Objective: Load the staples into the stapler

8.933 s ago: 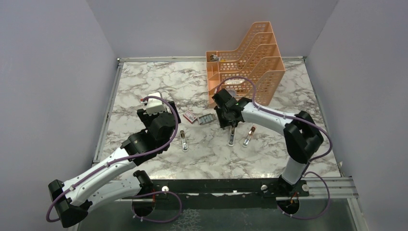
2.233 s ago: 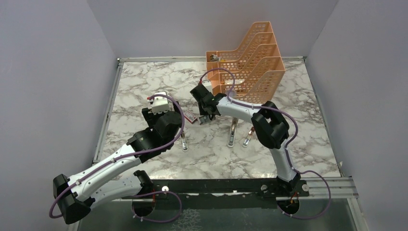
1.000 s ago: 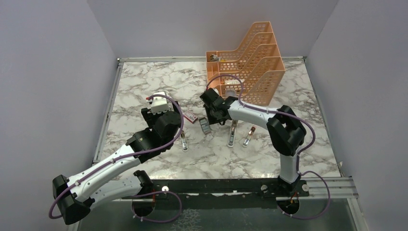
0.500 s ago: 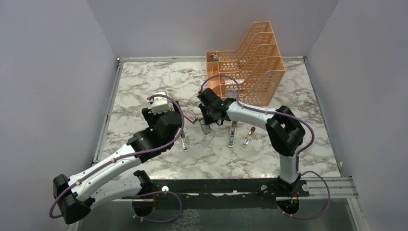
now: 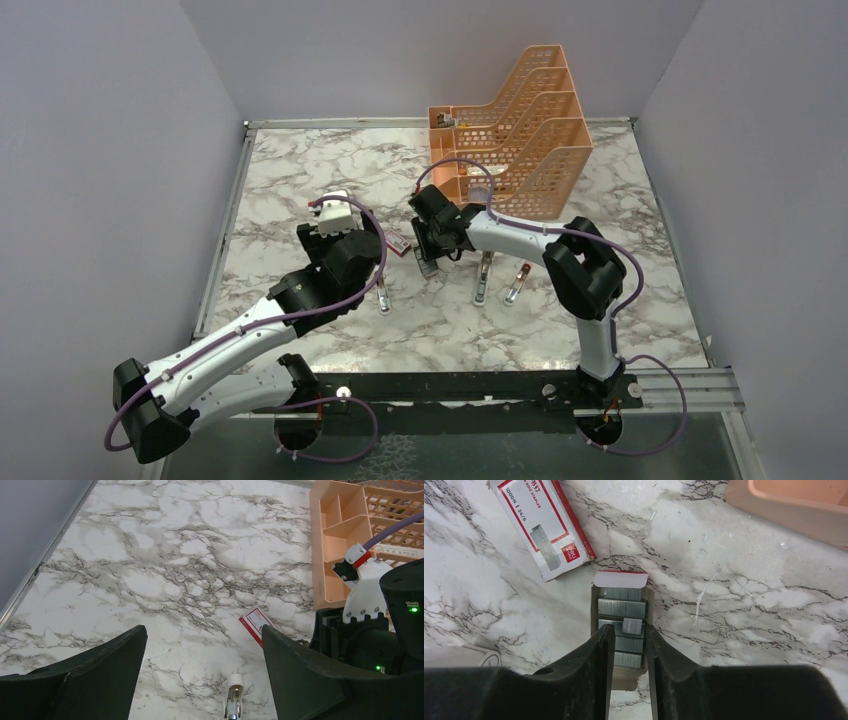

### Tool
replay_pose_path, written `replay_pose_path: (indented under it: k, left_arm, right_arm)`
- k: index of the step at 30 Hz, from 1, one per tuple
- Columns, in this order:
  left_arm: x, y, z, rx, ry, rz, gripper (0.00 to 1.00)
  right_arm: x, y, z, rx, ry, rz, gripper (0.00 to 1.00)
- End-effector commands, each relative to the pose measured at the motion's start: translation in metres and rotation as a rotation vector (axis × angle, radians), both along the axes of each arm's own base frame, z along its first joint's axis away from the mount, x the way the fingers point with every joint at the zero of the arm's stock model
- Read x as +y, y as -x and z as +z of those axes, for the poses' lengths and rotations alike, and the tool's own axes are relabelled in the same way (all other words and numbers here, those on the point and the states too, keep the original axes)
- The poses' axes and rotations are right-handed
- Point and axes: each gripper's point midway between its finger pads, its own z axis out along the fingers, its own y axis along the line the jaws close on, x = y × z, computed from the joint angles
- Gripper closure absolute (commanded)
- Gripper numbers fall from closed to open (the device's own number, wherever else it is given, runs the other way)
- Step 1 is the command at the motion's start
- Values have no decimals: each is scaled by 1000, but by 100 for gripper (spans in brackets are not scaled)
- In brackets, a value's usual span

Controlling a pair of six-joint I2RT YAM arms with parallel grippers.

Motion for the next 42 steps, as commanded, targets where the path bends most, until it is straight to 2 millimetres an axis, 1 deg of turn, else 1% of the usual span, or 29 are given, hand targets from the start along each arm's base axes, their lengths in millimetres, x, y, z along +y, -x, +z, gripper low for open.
replay_pose_path:
  k: [1,11,13,16,18,20,30,34,42]
  left_arm:
    - [4,-2,1,-17,0,29,14]
    - [4,-1,1,-17,3,27,14]
    - [4,-2,2,-17,3,27,14]
    - [4,-2,2,-17,2,26,14]
    - [4,-2,2,-17,3,27,15]
    - [4,-2,2,-18,3,27,14]
    - [4,-1,3,-20,8,24,14]
    - [4,0,4,-23,12,22,14]
    - [3,0,3,-20,19,14,14]
  right_arm:
    - [5,2,-4,16,5,17,65]
    - [5,3,-11,31,18,15,65]
    - [4,3,-12,33,17,12,67]
    - [5,3,-11,34,14,8,73]
    - [6,3,-9,30,7,6,77]
    - [7,4,-5,29,-1,7,79]
    - [5,2,27,-14,-41,-13,79]
    - [-1,9,33,-13,-50,-19,79]
    - [-24,39,20,40,-41,-6,79]
